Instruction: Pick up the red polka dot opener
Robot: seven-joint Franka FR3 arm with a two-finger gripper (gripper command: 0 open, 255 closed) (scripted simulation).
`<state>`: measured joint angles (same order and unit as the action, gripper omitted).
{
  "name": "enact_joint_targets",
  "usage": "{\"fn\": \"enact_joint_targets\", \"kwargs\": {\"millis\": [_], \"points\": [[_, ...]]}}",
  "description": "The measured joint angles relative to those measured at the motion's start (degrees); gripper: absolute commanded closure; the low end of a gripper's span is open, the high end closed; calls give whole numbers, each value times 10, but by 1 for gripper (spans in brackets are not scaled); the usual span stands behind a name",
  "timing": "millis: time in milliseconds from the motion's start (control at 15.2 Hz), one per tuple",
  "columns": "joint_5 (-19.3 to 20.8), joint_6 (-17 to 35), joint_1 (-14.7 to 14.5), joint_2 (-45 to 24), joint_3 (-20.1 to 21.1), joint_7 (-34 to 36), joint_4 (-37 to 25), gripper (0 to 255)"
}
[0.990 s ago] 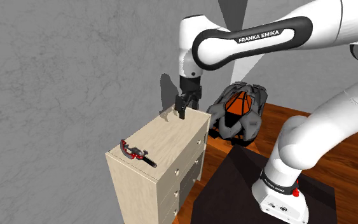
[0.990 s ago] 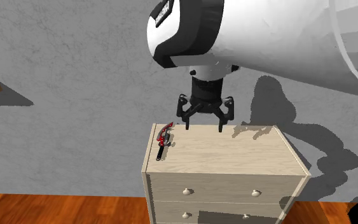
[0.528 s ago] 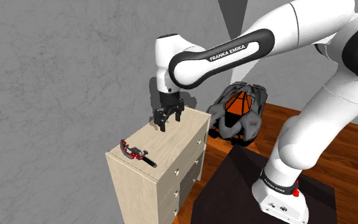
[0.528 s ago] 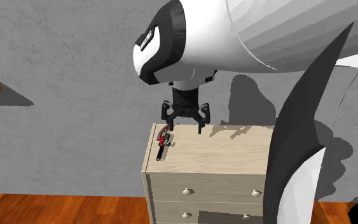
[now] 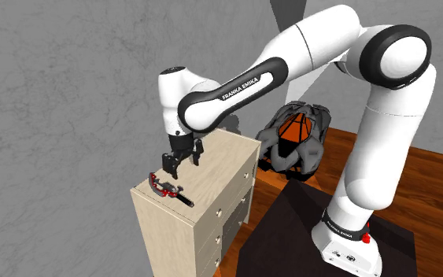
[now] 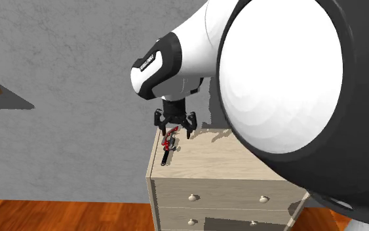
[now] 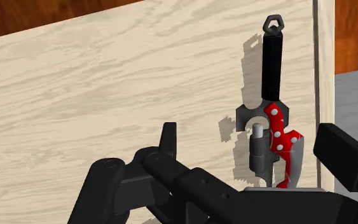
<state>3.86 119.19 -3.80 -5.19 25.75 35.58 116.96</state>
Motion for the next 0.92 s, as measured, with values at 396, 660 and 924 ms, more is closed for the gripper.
{"fn": "enact_joint_targets", "kwargs": {"millis": [396, 660, 924], "points": [[73, 6, -42, -149, -7, 85, -122, 0], [89, 24, -50, -182, -14, 98, -133, 0], [98, 47, -55, -199, -18, 106, -127, 0]]}}
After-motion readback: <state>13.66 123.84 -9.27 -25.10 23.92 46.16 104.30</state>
